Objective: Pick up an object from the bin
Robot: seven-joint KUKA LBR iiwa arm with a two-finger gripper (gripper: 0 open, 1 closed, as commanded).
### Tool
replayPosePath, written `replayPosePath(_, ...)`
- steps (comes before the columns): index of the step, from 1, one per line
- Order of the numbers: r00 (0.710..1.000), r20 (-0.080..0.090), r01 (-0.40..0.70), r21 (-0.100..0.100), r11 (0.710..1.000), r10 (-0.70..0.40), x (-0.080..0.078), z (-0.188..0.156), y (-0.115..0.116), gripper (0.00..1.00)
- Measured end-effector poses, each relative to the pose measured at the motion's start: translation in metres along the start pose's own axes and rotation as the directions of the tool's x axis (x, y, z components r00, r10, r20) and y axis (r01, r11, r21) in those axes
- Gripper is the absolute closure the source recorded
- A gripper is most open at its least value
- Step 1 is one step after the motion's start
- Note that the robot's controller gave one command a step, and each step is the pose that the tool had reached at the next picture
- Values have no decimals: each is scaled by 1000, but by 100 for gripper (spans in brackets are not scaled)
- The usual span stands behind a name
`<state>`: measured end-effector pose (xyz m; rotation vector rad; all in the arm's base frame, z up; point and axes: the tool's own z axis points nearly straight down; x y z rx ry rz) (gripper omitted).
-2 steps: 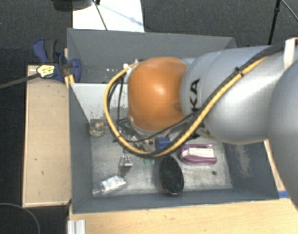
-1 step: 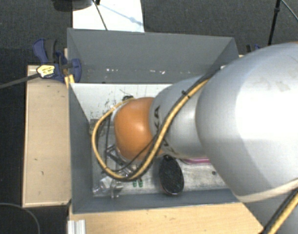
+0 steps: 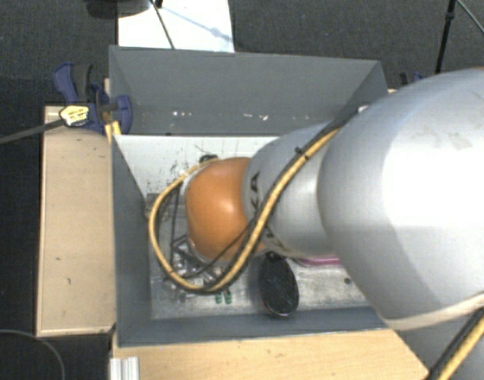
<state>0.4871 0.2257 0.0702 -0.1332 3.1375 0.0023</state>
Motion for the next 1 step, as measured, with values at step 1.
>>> replayPosePath(1, 1000, 8, 7, -2, 1000, -7, 0, -142, -8, 100)
